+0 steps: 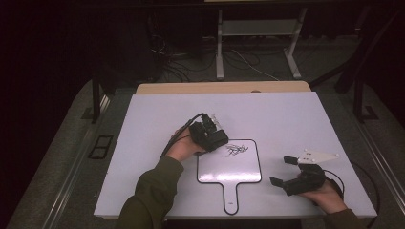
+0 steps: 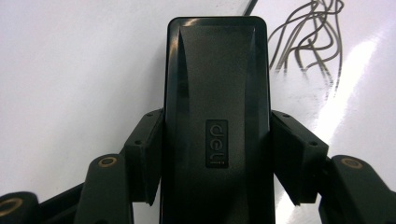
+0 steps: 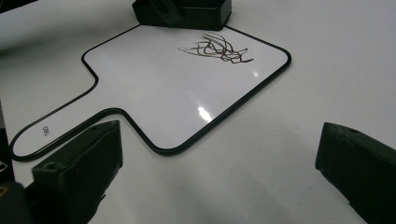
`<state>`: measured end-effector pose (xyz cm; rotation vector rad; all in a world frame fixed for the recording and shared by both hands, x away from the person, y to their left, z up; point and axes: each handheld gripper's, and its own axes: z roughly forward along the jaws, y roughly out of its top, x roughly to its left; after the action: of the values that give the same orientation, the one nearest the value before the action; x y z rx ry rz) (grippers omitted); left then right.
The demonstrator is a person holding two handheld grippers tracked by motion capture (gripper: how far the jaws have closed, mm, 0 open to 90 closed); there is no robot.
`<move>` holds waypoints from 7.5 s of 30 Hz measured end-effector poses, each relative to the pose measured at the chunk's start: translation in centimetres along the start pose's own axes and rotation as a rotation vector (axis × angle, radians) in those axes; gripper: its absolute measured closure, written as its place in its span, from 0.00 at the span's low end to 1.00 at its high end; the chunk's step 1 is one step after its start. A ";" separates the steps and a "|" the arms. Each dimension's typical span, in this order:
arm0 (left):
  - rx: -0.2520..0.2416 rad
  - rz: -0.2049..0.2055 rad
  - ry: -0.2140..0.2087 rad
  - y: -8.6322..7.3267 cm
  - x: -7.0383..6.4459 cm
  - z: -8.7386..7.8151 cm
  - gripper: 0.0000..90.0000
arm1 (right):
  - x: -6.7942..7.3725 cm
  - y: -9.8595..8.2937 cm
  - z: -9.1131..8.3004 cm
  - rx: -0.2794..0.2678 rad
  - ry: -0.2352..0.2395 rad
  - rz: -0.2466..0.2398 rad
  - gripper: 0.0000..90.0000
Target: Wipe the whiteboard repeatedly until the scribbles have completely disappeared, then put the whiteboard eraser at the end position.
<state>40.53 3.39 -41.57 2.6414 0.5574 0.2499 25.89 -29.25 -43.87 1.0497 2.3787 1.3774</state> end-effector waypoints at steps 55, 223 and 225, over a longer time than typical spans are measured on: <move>-0.019 0.099 -0.067 4.0 -3.4 1.7 0.43 | -0.1 0.0 -0.1 -0.002 0.004 0.003 0.00; -0.104 -0.092 -0.024 6.8 4.6 -0.3 0.44 | -0.1 0.0 -0.3 -0.013 0.019 0.008 0.00; -0.099 -0.099 -0.017 6.9 4.9 -0.1 0.44 | -0.2 0.0 -0.3 -0.016 0.018 0.004 0.00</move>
<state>47.31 -0.28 -38.03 2.5103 0.6504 0.2187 25.90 -29.61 -43.71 1.0430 2.3754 1.4106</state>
